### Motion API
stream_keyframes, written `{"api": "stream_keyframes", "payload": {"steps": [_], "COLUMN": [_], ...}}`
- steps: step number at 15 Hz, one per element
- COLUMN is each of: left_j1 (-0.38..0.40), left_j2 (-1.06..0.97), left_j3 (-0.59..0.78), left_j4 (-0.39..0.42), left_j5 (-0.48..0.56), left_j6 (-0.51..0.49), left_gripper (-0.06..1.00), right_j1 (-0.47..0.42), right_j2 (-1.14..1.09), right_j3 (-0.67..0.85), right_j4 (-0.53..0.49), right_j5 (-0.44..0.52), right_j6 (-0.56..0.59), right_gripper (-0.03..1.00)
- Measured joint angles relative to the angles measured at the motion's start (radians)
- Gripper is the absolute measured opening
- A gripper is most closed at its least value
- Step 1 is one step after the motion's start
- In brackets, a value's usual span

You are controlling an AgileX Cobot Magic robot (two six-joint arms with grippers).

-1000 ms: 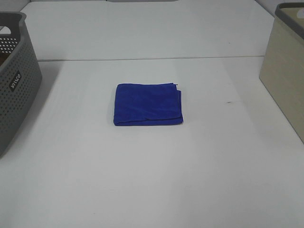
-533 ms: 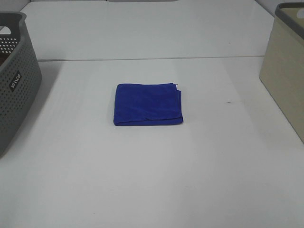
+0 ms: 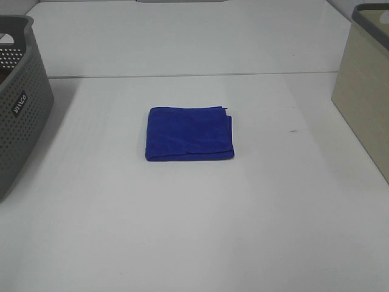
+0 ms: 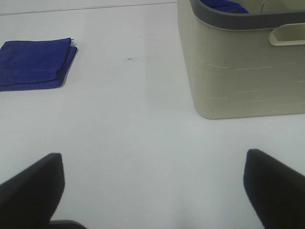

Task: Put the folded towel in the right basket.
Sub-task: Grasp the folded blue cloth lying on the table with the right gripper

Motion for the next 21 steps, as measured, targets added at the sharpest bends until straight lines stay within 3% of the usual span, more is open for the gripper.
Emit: {"api": "stream_keyframes", "payload": {"steps": [16,18,21], "left_j1": [0.000,0.000,0.000], "left_j2": [0.000,0.000,0.000], "left_j3": [0.000,0.000,0.000], "left_j4": [0.001,0.001,0.001], "left_j5": [0.000,0.000,0.000], "left_j6": [0.000,0.000,0.000], "left_gripper": [0.97,0.97,0.97], "right_j1": [0.000,0.000,0.000], "right_j2": [0.000,0.109,0.535], "right_j3": [0.000,-0.091,-0.370], "right_j4": [0.001,0.014,0.024], "right_j5": [0.000,0.014,0.131], "right_j6": [0.000,0.001,0.034], "right_gripper": [0.97,0.97,0.97]}}
